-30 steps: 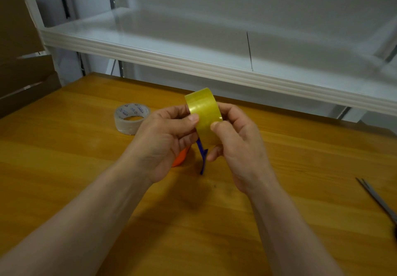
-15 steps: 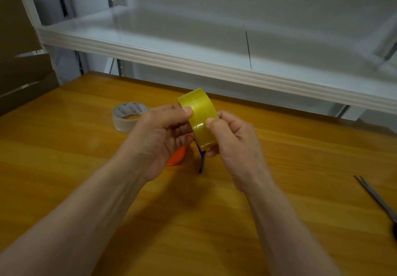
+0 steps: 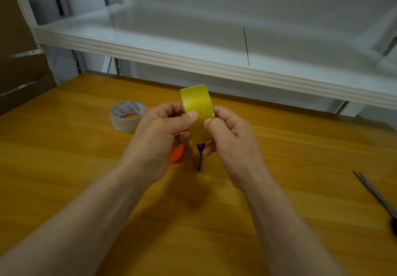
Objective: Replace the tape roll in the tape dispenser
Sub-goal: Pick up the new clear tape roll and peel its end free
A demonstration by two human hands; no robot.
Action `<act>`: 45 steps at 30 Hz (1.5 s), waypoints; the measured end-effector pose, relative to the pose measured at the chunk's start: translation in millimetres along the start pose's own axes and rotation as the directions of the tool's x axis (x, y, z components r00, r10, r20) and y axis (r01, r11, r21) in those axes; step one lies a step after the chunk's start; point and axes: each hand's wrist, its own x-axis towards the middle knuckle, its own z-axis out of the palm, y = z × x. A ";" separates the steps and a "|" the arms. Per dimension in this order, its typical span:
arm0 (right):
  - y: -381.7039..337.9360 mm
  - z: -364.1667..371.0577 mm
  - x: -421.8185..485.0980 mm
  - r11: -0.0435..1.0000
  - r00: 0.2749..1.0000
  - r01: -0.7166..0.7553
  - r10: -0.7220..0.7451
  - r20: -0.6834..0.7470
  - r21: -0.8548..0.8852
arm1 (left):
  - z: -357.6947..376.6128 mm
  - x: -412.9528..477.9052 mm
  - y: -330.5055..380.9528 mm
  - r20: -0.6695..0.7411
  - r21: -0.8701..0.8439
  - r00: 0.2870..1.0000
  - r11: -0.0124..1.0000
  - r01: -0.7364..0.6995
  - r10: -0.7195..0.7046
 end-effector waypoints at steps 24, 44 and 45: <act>-6.0 -2.6 -3.1 0.997 1.000 -0.010 0.008 0.017 0.081 | -2.6 0.9 4.6 0.015 -0.049 1.000 0.999 0.003 -0.003; -6.1 -2.2 -2.5 0.993 0.999 -0.035 0.038 -0.028 0.112 | -0.9 0.7 1.0 0.047 0.056 0.998 0.998 -0.037 0.034; -5.8 -2.4 -2.2 0.992 0.998 -0.033 0.038 -0.039 0.120 | -0.4 0.4 0.2 0.054 0.078 0.997 0.996 -0.053 0.049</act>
